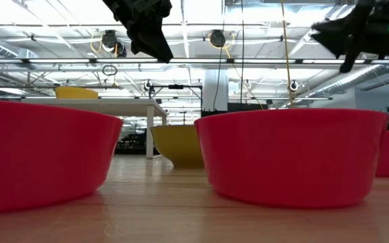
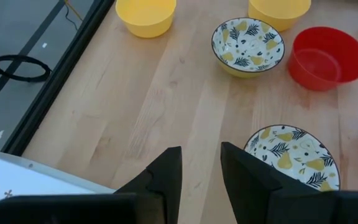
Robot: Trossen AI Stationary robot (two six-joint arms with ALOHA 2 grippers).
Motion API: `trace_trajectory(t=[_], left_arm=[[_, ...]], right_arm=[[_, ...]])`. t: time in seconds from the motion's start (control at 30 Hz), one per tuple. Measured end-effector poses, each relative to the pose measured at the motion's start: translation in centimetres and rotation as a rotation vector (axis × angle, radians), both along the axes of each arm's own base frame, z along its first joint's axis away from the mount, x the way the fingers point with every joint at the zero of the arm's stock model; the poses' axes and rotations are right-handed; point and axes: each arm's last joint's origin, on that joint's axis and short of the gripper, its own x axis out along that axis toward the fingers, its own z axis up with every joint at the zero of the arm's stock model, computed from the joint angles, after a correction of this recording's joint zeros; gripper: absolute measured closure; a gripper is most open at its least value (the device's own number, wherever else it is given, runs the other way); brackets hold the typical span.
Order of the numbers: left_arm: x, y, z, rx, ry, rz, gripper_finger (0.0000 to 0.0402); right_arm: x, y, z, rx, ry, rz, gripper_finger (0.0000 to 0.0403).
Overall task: Pick & Place Mini bowls
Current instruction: Stack the yellow bowl on top of the other yellow bowl on the shelf
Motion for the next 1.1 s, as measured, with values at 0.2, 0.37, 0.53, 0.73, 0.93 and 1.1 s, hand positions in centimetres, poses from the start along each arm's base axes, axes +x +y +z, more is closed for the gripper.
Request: trace_trajectory(t=[0.2,0.37,0.53,0.73,0.93,1.1], left_arm=[[0.0,0.0,0.0,0.0,-0.001,0.001,0.0289],[0.1,0.0,0.1,0.001,-0.008,0.001,0.0289],[0.3,0.1,0.3,0.012,-0.041,-0.002,0.0289],[0.3,0.1,0.4,0.023,-0.05,-0.01,0.0289],[0.3,0.1,0.4,0.025,-0.049,-0.012,0.0289],[0.3,0.1,0.4,0.024,-0.048,-0.012,0.0289]], right_arm=[[1.5,-0.5,-0.1,0.084,0.267,-0.034,0.03],[3.3,-0.9,-0.2,0.131,0.506,-0.044,0.03],[5.4,-1.5,0.2,0.122,0.709,-0.056,0.0299],[7.7,-2.8,0.8,0.197,0.95,-0.155,0.0279],[9.4,-4.8,0.6,0.351,1.124,-0.249,0.0269],[10.1,-6.5,-0.7,0.481,1.178,-0.241,0.027]])
